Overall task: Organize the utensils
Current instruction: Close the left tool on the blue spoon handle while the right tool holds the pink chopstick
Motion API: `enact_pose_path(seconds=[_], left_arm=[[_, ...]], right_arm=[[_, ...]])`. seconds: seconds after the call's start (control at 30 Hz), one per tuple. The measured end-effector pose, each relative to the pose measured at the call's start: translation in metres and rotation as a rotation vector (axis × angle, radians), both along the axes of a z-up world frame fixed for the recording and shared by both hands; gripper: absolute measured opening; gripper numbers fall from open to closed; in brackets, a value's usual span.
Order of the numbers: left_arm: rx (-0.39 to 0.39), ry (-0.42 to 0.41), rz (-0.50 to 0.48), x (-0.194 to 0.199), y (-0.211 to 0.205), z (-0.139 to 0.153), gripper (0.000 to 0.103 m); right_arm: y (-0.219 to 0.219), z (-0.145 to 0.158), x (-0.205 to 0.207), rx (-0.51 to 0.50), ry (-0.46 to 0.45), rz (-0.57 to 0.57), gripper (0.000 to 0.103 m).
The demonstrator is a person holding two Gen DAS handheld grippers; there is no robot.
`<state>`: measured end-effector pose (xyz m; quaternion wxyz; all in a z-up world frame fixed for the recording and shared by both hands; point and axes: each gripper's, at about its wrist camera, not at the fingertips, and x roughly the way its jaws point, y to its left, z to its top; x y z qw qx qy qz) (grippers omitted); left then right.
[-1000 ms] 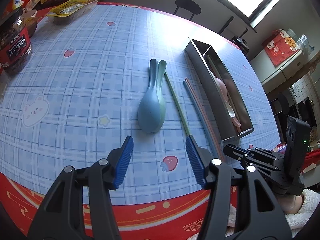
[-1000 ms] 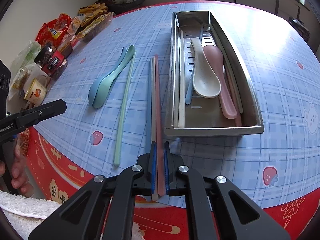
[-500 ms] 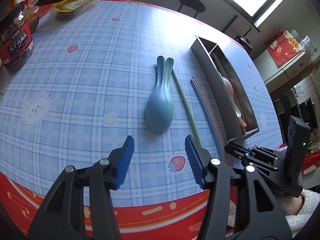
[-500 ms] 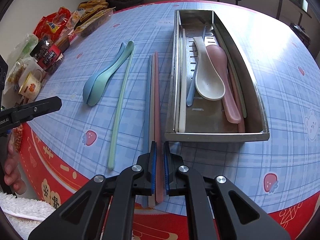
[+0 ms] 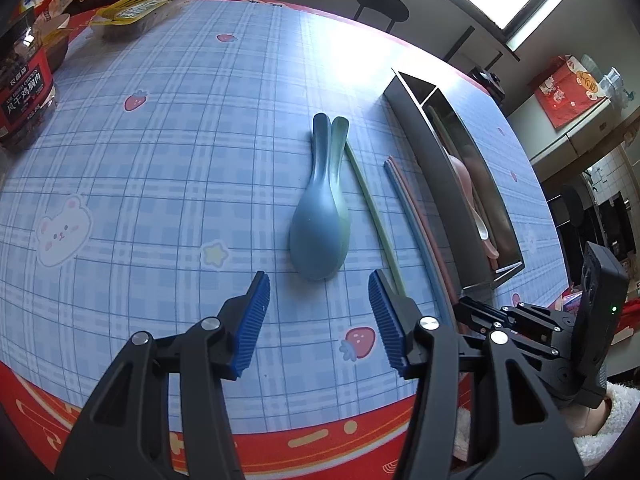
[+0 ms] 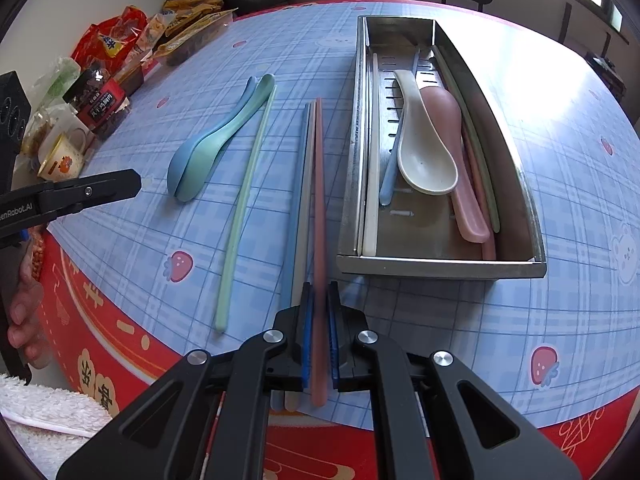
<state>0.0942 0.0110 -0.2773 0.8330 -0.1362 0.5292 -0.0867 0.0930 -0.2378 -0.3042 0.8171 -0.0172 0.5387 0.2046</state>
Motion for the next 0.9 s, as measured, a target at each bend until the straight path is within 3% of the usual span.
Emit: enact_pose_path(seconds=[0.3,0.43,0.57,0.9], left_arm=[[-0.036,-0.017,-0.010,0.047,-0.002,-0.006,0.052],[-0.042,0.010,0.008,0.074,-0.002,-0.012,0.037],[-0.044,0.035,0.016,0.090,-0.002,-0.021,0.035],[0.056,0.023,-0.016,0.113,-0.018,-0.030,0.034]], right_arm=[[-0.002,0.000,0.000,0.000,-0.006,0.008,0.008],[-0.002,0.000,-0.001,-0.001,-0.008,0.012,0.008],[-0.003,0.000,-0.002,0.003,-0.009,0.011,0.008],[-0.003,0.000,-0.002,0.004,-0.009,0.011,0.008]])
